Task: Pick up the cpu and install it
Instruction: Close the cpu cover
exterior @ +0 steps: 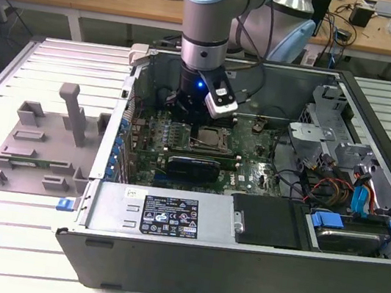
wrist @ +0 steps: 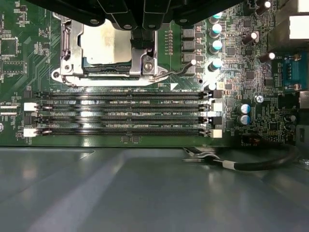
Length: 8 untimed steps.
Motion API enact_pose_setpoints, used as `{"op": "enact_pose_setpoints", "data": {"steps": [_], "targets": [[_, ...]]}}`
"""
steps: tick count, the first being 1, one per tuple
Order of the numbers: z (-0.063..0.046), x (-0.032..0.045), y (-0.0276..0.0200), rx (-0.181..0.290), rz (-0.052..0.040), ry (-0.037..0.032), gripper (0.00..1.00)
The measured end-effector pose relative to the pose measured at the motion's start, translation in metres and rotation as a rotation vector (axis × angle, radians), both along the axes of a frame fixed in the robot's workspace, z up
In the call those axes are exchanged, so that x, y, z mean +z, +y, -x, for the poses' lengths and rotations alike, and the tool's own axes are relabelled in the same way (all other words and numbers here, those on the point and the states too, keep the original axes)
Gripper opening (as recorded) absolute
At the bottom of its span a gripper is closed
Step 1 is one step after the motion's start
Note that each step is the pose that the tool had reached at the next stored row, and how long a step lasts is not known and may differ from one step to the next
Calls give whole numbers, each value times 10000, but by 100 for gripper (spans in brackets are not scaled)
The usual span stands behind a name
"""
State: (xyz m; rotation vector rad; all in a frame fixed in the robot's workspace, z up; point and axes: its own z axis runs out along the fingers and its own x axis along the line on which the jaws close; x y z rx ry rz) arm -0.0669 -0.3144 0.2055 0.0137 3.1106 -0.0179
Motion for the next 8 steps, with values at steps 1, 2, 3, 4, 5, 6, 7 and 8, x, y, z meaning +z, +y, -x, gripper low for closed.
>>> {"op": "enact_pose_setpoints", "data": {"steps": [1,2,3,4,5,6,7,8], "targets": [[0,0,5,0,0,-1,11],[0,0,11,0,-1,-1,11],[0,0,18,1,-1,-1,11],[0,0,27,1,-1,-1,11],[-1,0,32,0,-1,-1,11],[-4,0,34,2,-1,-1,11],[-9,0,35,2,0,0,11],[-19,0,36,2,0,0,11]]}}
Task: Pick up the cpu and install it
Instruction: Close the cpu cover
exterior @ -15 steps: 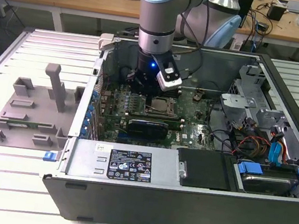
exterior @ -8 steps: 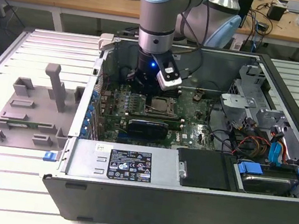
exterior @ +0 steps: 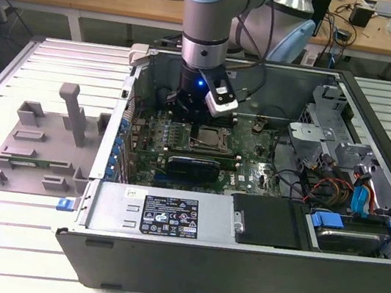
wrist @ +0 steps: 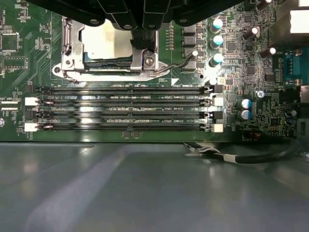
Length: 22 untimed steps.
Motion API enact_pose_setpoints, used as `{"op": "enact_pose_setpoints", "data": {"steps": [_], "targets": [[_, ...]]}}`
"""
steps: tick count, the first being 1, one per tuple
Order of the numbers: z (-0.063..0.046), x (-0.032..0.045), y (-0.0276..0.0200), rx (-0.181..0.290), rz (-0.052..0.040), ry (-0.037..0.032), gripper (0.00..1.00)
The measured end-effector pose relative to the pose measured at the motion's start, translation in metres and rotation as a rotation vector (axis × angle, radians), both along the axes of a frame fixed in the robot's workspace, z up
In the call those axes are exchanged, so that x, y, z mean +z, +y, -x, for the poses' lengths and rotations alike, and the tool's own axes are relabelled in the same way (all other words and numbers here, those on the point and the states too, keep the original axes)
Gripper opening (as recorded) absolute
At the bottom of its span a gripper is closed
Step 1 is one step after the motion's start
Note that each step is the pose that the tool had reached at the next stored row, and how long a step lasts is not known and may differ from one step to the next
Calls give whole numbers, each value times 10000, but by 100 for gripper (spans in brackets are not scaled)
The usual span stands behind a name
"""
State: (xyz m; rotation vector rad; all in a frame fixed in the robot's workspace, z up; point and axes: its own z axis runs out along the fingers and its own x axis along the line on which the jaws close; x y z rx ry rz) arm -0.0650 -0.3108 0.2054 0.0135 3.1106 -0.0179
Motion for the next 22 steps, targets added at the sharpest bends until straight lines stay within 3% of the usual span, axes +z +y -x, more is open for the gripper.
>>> {"op": "enact_pose_setpoints", "data": {"steps": [16,22], "targets": [[-89,2,9,17,0,0,11],[-89,62,9,18,-1,-1,11]]}}
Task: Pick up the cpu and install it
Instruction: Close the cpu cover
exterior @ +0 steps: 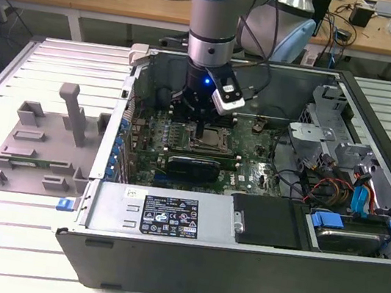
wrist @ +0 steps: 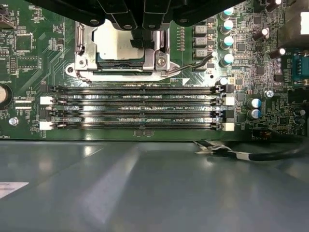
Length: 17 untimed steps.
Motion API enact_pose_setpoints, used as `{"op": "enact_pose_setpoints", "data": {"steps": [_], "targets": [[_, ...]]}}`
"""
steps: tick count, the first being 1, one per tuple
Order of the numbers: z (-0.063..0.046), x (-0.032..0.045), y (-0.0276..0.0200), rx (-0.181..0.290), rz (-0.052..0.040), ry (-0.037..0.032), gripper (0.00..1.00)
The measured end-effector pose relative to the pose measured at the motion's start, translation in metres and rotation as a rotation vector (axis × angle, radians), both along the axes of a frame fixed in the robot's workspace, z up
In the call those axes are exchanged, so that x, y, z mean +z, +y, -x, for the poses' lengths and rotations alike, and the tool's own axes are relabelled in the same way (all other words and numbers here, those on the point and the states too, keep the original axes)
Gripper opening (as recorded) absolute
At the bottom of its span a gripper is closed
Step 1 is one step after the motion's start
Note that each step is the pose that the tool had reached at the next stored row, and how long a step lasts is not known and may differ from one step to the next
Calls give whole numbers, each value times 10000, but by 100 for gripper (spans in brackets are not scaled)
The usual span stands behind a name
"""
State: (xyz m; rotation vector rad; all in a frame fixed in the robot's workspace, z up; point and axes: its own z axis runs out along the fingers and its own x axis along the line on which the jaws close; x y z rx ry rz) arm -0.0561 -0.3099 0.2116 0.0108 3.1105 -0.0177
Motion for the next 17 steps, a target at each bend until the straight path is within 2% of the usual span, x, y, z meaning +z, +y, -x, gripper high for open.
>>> {"op": "enact_pose_setpoints", "data": {"steps": [3,5,7,10,12,15,17], "targets": [[0,47,0,0,1,1,11],[0,135,0,1,-3,-2,11],[33,92,0,5,1,-29,11],[27,137,0,5,2,-30,11],[-217,138,-3,4,1,-29,11],[-229,297,-3,4,0,-30,11],[-230,301,-3,4,-2,-30,11]]}}
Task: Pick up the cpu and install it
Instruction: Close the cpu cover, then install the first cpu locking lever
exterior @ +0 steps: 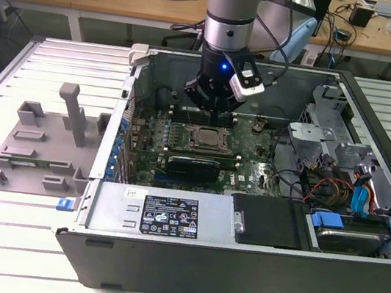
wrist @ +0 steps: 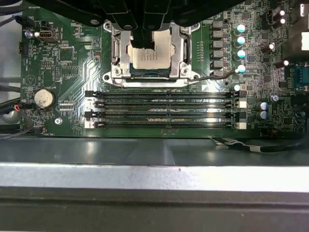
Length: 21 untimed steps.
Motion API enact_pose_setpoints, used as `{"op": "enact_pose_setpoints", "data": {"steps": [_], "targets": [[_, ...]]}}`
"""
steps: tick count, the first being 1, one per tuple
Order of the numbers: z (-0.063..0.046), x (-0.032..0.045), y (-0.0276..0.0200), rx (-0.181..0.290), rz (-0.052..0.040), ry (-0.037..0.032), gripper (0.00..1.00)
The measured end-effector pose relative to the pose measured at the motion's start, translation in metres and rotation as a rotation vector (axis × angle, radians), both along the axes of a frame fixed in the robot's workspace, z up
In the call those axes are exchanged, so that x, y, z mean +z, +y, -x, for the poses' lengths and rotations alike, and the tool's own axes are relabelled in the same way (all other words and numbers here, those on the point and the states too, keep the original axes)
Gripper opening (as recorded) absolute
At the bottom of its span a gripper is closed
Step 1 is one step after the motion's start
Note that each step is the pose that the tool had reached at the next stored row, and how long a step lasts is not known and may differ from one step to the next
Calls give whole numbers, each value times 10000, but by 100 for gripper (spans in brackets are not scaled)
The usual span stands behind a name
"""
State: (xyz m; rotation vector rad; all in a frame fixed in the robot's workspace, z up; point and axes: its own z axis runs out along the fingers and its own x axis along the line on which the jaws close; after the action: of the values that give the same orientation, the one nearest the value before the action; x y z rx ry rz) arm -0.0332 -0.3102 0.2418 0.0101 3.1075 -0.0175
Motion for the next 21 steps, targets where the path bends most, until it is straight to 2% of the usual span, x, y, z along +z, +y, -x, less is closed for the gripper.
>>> {"op": "enact_pose_setpoints", "data": {"steps": [19,21], "targets": [[0,5,0,0,1,1,11],[1,30,-1,0,5,3,11]]}}
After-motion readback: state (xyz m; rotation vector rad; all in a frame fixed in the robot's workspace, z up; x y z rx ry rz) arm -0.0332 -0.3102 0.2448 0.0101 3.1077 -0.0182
